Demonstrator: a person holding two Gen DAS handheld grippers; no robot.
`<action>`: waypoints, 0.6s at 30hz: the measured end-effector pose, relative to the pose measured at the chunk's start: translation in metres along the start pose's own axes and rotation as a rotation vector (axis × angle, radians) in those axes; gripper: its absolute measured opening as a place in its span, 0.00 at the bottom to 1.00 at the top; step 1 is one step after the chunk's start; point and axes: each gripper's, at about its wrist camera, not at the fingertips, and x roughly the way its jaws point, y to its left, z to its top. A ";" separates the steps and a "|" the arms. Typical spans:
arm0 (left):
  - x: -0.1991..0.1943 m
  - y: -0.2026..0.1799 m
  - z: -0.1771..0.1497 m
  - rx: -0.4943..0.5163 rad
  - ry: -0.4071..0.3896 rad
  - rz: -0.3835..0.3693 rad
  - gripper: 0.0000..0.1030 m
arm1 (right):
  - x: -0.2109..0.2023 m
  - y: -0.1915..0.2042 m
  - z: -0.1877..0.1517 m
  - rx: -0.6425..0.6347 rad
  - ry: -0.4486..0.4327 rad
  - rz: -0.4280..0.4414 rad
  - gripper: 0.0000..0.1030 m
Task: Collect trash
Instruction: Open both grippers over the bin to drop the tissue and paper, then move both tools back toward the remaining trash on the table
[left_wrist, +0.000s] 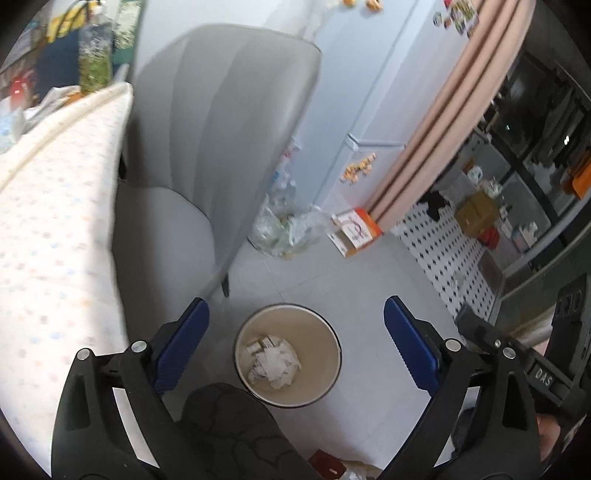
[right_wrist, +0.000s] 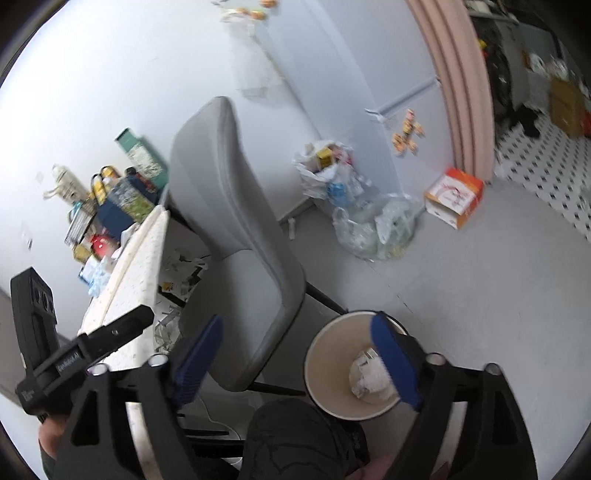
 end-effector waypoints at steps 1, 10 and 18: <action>-0.006 0.005 0.001 -0.006 -0.013 0.006 0.92 | 0.000 0.006 0.001 -0.008 -0.001 0.008 0.83; -0.074 0.074 0.000 -0.112 -0.140 0.078 0.92 | 0.016 0.077 -0.004 -0.101 0.025 0.076 0.88; -0.122 0.144 -0.019 -0.218 -0.213 0.150 0.92 | 0.038 0.155 -0.025 -0.242 0.097 0.141 0.79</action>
